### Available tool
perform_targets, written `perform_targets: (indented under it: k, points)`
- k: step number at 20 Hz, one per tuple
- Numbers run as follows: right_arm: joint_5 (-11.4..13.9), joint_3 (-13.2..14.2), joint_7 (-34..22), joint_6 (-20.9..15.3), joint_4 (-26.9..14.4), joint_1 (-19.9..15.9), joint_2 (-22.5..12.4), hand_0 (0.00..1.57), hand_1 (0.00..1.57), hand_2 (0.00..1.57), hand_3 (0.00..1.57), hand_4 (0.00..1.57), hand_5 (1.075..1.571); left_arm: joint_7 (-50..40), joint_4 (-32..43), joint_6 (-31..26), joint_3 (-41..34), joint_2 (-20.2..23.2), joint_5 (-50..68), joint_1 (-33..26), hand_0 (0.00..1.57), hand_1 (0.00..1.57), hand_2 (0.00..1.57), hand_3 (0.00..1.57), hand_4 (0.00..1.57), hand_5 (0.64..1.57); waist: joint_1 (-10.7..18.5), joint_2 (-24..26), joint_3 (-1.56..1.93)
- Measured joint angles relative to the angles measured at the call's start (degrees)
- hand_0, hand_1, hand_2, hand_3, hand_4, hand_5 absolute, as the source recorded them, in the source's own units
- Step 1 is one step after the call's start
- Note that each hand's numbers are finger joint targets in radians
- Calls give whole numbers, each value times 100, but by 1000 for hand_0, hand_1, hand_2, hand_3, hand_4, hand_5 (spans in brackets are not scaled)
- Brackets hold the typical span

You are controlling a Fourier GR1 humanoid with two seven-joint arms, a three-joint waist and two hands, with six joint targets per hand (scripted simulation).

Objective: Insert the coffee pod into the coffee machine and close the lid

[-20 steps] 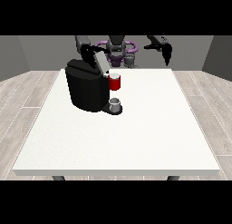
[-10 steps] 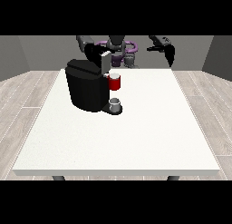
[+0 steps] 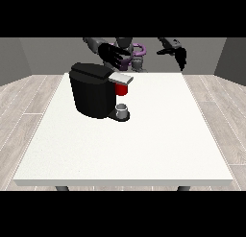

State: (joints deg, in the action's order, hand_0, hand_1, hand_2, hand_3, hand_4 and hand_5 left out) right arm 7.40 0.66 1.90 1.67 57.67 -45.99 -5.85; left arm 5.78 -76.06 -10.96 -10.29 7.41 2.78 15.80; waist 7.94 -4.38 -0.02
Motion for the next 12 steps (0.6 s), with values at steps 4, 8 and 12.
perform_targets:
  k: [4, 8, 12]
  points:
    - [56, 27, 41, -29, -102, -91, 48, 0, 0, 0, 0, 126, 1571, 37, -139, 27, 155, -102, -35, -36, 0, 0, 0, 0, 182, 1571, 33, 34, 1]
    - [-27, -34, 186, 122, 11, 13, 207, 0, 0, 0, 0, 178, 1571, 163, -121, 77, 176, -135, -58, -120, 0, 0, 0, 0, 145, 1571, -100, 184, 2]
    - [-250, -361, 551, 200, 277, 529, 439, 0, 0, 0, 0, 269, 1571, 328, -89, 103, 244, -255, -72, -303, 0, 0, 0, 0, 192, 1571, -240, 452, 1]
